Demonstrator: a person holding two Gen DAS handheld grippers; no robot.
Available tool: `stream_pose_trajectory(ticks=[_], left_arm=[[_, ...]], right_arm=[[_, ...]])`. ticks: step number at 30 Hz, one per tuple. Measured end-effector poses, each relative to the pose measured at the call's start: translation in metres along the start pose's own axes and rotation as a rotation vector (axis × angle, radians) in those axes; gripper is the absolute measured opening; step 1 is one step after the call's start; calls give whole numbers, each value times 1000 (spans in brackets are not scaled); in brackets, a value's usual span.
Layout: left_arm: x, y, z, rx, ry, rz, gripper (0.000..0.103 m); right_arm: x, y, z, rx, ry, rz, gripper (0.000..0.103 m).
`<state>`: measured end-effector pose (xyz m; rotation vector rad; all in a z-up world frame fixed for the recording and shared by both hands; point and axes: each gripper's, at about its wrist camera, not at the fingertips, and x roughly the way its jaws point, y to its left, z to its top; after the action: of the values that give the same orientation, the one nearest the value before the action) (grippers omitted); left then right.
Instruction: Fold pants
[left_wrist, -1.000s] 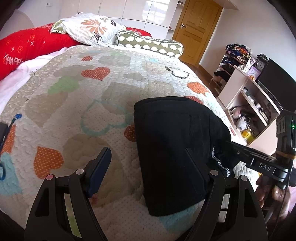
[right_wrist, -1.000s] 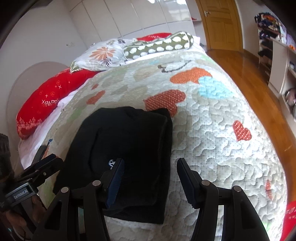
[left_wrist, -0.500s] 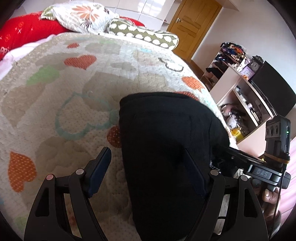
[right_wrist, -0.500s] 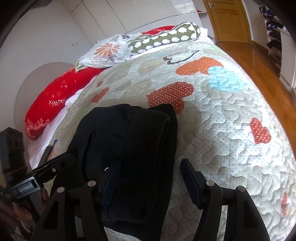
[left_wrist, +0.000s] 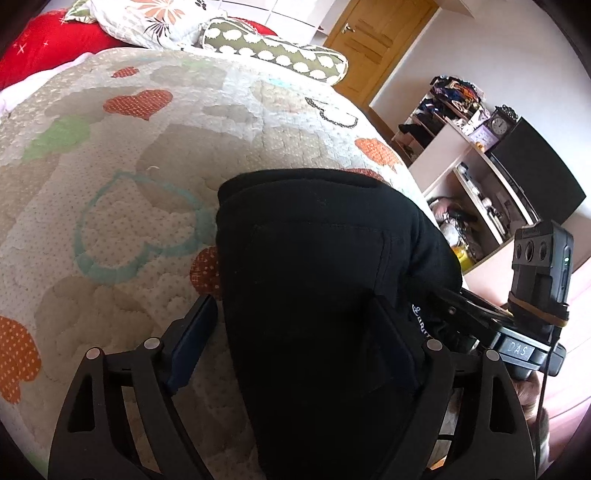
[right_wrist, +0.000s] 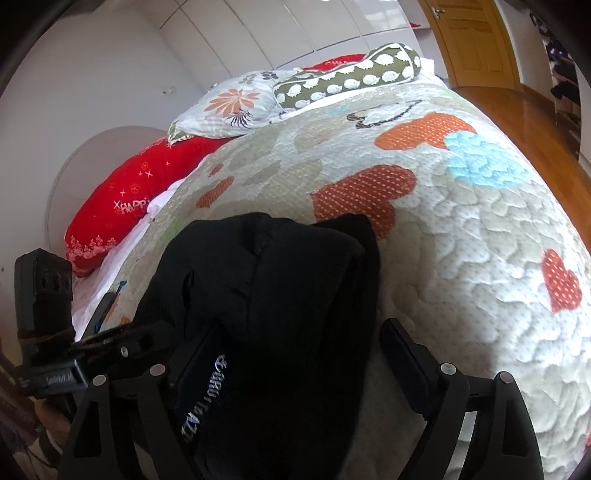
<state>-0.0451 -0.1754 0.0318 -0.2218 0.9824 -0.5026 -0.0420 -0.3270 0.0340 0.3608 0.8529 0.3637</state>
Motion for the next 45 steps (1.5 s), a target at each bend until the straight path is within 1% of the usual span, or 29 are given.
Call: stream_pose_trajectory(ticks=[2,3,4,5,6,8,10,11,14,17,21,24,28,31,34,36,37,38,40,43,45], left_arm=[[1,-4,-3,24,-6,20,83],[1,-6,-4,37,-9,25,79],[0,-9,-5,55,-11,15,69],[-1,-11,-5,57,-18,16,64],[-3,-12,-5,59,-21,19,61],[-11,-14,-3,63,-36,15,46],[-19,-14,0,63,-43,12,40],[-25,-13,3,63,-48,11,38],[-44,-9,11,75,-95,35,38],[-64,3,23,67,-130,53,38],[-84,21,38,76,-173,103,38],[-92,37,49,81,-191,146,38],[-90,65,58,63,-189,188,38],[-76,88,58,40,-164,208,38],[-54,111,54,3,-117,215,38],[-44,126,51,-36,-107,204,44],[-45,133,49,-62,-118,184,50],[-46,134,48,-71,-120,185,58],[-52,134,47,-69,-127,236,66],[-60,126,44,-49,-129,283,66],[-66,120,44,-32,-138,314,66]], right_arm=[[0,4,-1,-11,-3,2,61],[-1,7,-3,-22,-11,-3,54],[-3,7,-3,-24,-18,-3,50],[-6,7,-4,-23,-24,-3,45],[-9,9,-3,-23,-27,-2,43],[-16,14,0,-30,-37,5,39],[-23,21,6,-48,-50,16,37],[-26,27,8,-59,-55,20,37],[-29,45,19,-91,-73,41,36],[-24,63,31,-120,-84,64,36],[-10,89,52,-157,-88,103,36],[9,107,66,-178,-78,128,36],[39,118,76,-173,-49,156,36],[69,124,78,-176,-6,152,36],[98,117,76,-147,50,144,36],[117,112,72,-154,83,73,37],[123,109,70,-154,104,54,37],[122,107,70,-151,103,61,37],[113,106,70,-155,93,62,38],[97,108,71,-187,81,24,38],[81,114,72,-221,38,-12,38]])
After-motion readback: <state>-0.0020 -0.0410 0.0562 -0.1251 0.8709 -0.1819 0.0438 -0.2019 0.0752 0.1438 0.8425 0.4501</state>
